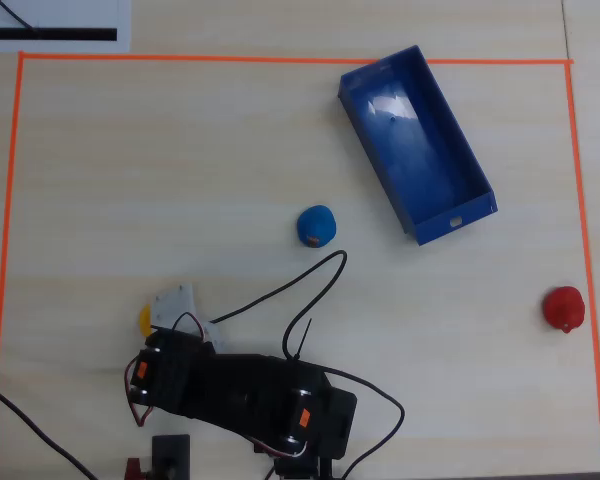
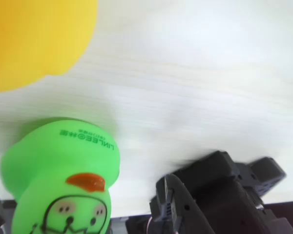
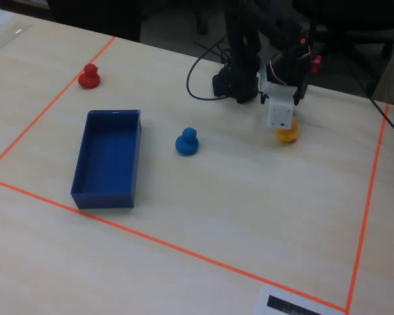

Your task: Grasp green duck and put it into box.

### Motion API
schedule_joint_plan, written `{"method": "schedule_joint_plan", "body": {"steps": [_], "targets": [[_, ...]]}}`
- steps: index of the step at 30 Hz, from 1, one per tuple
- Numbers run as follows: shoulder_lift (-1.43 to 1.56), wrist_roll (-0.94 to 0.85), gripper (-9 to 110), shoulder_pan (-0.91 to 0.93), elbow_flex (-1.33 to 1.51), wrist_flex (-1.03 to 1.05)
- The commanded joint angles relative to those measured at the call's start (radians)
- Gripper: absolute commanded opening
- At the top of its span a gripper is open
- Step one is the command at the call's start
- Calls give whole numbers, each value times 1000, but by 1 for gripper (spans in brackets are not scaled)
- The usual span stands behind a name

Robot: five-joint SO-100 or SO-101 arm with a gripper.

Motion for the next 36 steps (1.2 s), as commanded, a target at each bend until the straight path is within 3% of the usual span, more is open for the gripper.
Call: {"method": "schedule_joint_plan", "body": {"steps": [1, 14, 20, 22, 31, 36], "targets": [[14, 26, 43, -17, 5, -15], [-15, 38, 41, 37, -41, -46], [-3, 29, 5, 77, -17, -52], [9, 26, 0, 94, -8, -46], [94, -15, 0, 172, -12, 23], [314, -114, 0, 291, -43, 123]]}}
